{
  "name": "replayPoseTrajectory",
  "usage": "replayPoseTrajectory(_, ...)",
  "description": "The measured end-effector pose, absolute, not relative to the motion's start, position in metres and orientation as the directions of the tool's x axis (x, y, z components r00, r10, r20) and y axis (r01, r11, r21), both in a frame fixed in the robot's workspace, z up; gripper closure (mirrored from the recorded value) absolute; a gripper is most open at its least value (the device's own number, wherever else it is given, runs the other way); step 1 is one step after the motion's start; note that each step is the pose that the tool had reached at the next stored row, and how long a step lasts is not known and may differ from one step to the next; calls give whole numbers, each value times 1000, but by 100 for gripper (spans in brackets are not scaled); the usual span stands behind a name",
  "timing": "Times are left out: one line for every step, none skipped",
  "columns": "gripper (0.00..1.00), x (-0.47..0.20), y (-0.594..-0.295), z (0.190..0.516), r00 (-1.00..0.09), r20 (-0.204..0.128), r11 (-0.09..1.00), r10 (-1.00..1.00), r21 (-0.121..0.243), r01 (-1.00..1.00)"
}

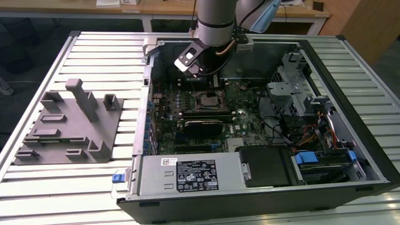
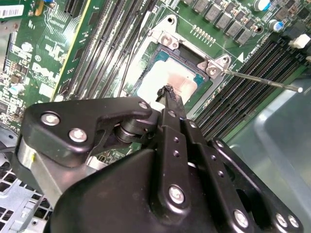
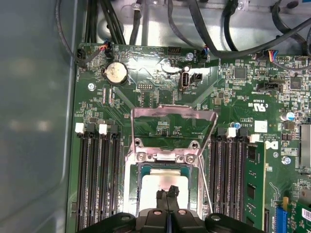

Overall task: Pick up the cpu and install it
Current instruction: 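Place the cpu into insertion slot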

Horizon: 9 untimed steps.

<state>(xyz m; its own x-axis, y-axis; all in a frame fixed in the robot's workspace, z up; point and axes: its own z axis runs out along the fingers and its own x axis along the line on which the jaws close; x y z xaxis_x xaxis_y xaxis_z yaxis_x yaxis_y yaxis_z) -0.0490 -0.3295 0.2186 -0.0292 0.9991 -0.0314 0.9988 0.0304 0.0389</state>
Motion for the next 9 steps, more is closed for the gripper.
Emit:
replayPoseTrajectory(89, -49, -329, 219, -29, -31, 30, 999, 39, 999)
replayPoseTrajectory(89, -49, -329, 221, -29, -31, 30, 999, 39, 999)
replayPoseTrajectory(89, -49, -329, 223, -29, -31, 30, 999, 39, 999)
replayPoseTrajectory(89, -49, -329, 226, -29, -31, 30, 999, 39, 999)
replayPoseTrajectory(89, -49, -329, 229, -29, -31, 30, 999, 39, 999)
replayPoseTrajectory(89, -49, -329, 232, -29, -31, 30, 999, 39, 999)
replayPoseTrajectory(89, -49, -329, 235, -29, -31, 30, 999, 39, 999)
replayPoseTrajectory(89, -49, -329, 237, -29, -31, 30, 999, 39, 999)
replayPoseTrajectory(89, -49, -329, 241, -29, -31, 30, 999, 39, 999)
